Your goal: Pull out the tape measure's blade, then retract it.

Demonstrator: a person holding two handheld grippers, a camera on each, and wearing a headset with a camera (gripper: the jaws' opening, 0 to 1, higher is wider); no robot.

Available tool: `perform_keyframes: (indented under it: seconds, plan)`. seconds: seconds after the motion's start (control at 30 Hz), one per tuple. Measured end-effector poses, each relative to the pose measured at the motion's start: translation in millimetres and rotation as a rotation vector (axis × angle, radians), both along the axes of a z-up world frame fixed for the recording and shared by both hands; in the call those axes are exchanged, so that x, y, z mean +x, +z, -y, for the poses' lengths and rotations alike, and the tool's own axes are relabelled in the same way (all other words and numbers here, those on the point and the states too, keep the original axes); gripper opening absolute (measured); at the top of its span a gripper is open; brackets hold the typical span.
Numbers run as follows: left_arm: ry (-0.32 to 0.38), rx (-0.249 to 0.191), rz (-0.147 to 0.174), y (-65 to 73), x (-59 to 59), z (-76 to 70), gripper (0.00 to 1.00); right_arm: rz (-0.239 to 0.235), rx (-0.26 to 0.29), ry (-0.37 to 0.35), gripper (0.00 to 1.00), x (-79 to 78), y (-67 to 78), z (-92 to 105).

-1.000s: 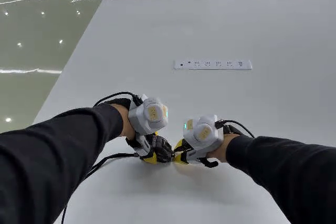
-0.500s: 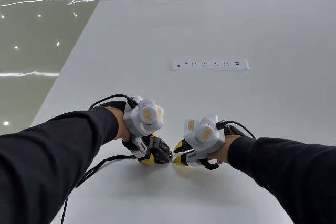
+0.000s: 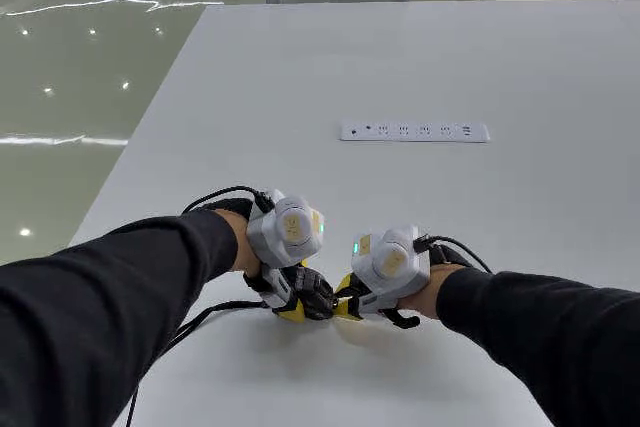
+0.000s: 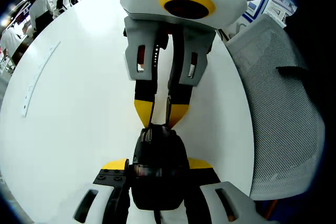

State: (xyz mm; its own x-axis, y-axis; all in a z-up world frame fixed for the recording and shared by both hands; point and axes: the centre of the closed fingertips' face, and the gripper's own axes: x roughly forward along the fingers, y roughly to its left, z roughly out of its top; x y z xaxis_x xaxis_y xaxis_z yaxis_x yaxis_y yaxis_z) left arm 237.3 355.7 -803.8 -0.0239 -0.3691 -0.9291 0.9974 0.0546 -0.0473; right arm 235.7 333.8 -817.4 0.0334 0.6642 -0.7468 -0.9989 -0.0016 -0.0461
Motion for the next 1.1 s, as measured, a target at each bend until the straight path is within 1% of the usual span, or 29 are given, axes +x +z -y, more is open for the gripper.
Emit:
perform_keyframes:
  seconds: [0.03, 0.1, 0.23, 0.43, 0.6, 0.7, 0.77, 0.83, 0.9, 0.97, 1.03, 1.07, 1.1]
  plan:
    - [0.001, -0.001, 0.001, 0.0, 0.2, 0.1, 0.36, -0.008, 0.002, -0.008, 0.06, -0.3, -0.2, 0.9]
    - [0.004, -0.004, 0.002, 0.1, 0.3, 0.5, 0.36, -0.004, 0.004, -0.008, 0.06, -0.7, -0.1, 1.6]
    - [0.002, -0.005, 0.002, 0.3, 0.4, 0.2, 0.36, -0.017, 0.012, -0.018, 0.06, -0.5, 0.0, 2.3]
    - [0.013, -0.011, 0.001, 0.3, 1.6, 1.1, 0.36, -0.021, 0.014, -0.016, 0.06, 0.6, -0.1, 11.5]
    - [0.018, -0.011, -0.001, 0.3, 2.0, 1.3, 0.36, -0.025, 0.017, -0.013, 0.08, 0.5, -0.6, 14.7]
    - [0.018, -0.010, -0.002, 0.4, 2.1, 0.8, 0.36, -0.016, 0.018, -0.002, 0.10, 1.0, -0.3, 12.1]
    - [0.018, -0.011, 0.002, 0.7, 1.9, 0.8, 0.36, -0.011, -0.007, -0.005, 0.11, 0.6, 0.0, 10.1]
    - [0.018, -0.011, 0.006, 0.6, 2.1, 1.1, 0.36, 0.001, -0.019, 0.017, 0.12, 0.3, -0.4, 10.8]
    - [0.018, -0.008, 0.008, 0.5, 2.0, 1.1, 0.36, -0.003, -0.019, 0.021, 0.13, 1.1, -1.2, 10.4]
    - [0.018, -0.007, 0.008, 0.6, 2.3, 0.7, 0.36, 0.002, -0.008, 0.026, 0.14, 1.1, -1.4, 6.6]
    - [0.021, -0.008, 0.008, 0.5, 2.5, 0.5, 0.36, -0.015, -0.003, 0.008, 0.15, 0.4, -2.9, -0.6]
    - [0.021, -0.008, 0.009, 0.5, 2.5, 0.6, 0.36, 0.005, -0.013, 0.012, 0.13, 1.5, -5.1, -2.7]
    - [0.021, -0.008, 0.010, 0.4, 2.5, 0.7, 0.36, 0.011, -0.032, 0.032, 0.13, -0.7, -7.7, -1.0]
